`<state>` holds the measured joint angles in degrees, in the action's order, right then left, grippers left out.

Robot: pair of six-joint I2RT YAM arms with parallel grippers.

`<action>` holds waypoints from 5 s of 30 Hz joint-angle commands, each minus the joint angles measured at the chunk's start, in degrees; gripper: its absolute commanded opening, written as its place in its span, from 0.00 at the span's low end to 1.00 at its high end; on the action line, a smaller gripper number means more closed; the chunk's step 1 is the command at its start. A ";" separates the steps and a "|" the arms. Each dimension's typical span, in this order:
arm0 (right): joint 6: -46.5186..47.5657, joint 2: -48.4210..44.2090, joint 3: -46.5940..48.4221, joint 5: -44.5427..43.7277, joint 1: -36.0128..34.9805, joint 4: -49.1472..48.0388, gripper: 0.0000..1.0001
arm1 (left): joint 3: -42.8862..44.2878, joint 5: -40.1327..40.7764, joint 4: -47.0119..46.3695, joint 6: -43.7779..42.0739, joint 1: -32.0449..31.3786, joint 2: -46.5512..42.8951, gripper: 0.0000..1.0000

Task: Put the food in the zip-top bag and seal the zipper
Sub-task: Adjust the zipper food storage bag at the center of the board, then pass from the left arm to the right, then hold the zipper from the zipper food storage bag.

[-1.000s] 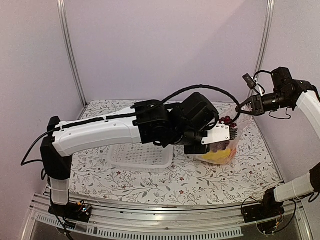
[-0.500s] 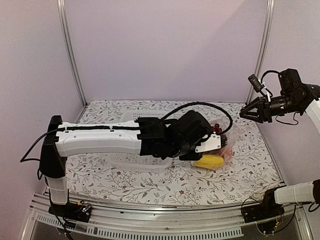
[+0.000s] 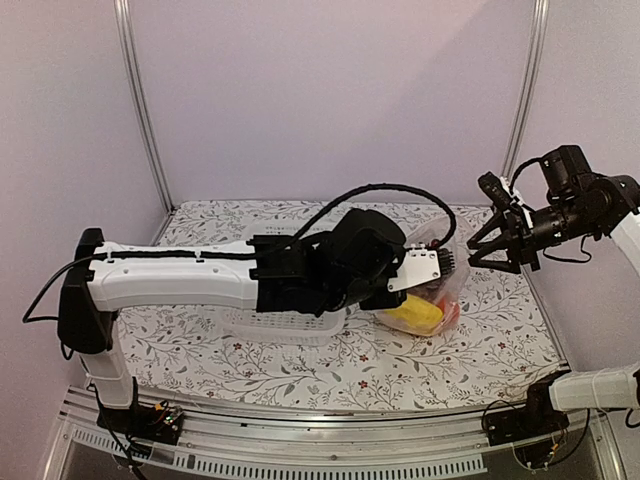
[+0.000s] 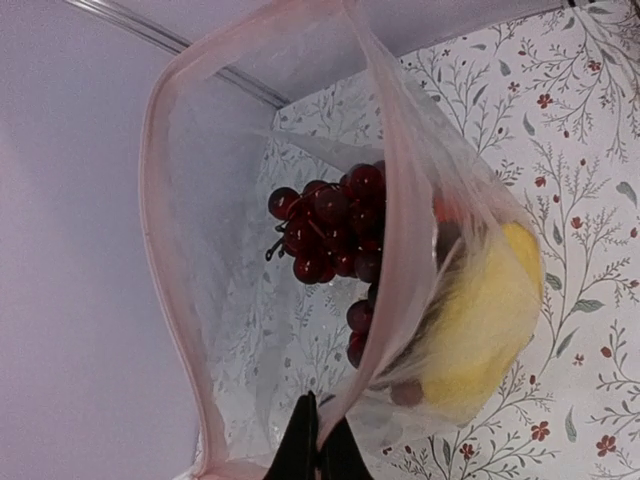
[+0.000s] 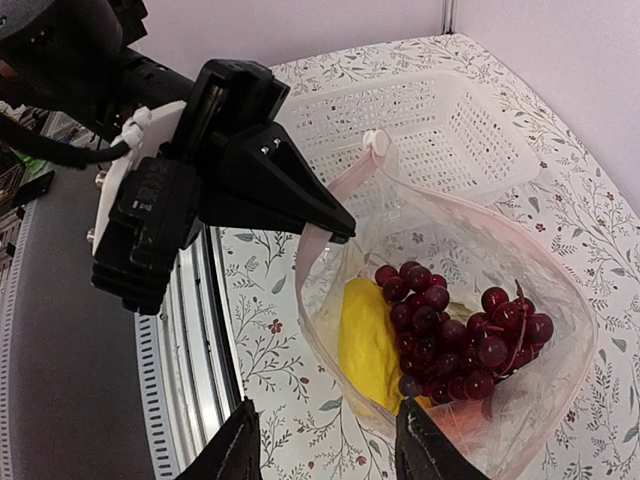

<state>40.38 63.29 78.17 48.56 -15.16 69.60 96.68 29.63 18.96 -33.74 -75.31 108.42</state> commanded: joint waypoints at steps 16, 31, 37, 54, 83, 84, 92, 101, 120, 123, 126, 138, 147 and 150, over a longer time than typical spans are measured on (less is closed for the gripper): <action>6.22 5.51 -0.39 -12.17 -11.22 -5.94 0.46 | 2.90 -0.80 -3.97 -0.60 -0.09 -1.36 0.00; 7.67 7.19 2.65 -13.67 -13.32 -6.72 0.64 | 1.77 -0.30 -4.34 -1.24 -0.06 -2.18 0.00; 8.00 7.80 5.22 -14.05 -13.36 -7.20 0.63 | 1.75 -0.10 -3.90 -1.46 -0.15 -2.16 0.00; 6.39 11.21 4.80 -11.18 -15.59 -4.34 0.00 | -2.03 4.51 -8.49 -1.29 -0.10 -4.90 0.27; 4.84 4.55 -2.21 -12.15 -15.52 -5.46 0.00 | -43.60 -44.08 -56.16 31.37 19.43 -20.36 0.66; 4.87 4.64 -2.17 -12.09 -15.54 -5.39 0.00 | -42.73 -45.60 -56.06 31.65 19.85 -18.99 0.65; 4.67 5.17 -2.06 -12.34 -15.52 -5.82 0.00 | -38.68 -53.80 -62.54 36.44 22.72 -11.44 0.60; 4.10 5.18 -2.76 -13.44 -15.38 -6.47 0.00 | -33.46 -65.71 -69.94 43.06 25.29 -2.81 0.46; 2.61 6.40 -2.68 -13.74 -15.09 -8.11 0.00 | -28.66 -70.04 -71.14 46.30 25.30 3.18 0.25; 2.34 6.50 -2.59 -13.99 -15.12 -8.32 0.00 | -28.87 -69.34 -72.35 47.37 25.38 3.69 0.40; 2.26 6.28 -2.48 -13.98 -14.99 -8.30 0.00 | -29.25 -69.17 -74.45 49.36 25.71 4.49 0.42; 1.81 6.06 -2.95 -14.38 -14.56 -8.95 0.00 | -29.37 -69.71 -74.85 50.08 26.16 4.92 0.09; -4.97 6.36 -2.11 -26.16 -12.85 -15.27 0.03 | -31.25 -61.99 -61.43 46.75 25.91 -3.20 0.00; -6.10 7.38 0.70 -25.95 -12.70 -14.67 0.10 | -30.89 -58.83 -54.05 44.07 24.25 -5.62 0.00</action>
<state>37.65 69.56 75.79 26.39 -28.51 56.97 65.73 -34.35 -44.84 14.22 -50.06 107.57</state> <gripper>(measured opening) 0.066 0.004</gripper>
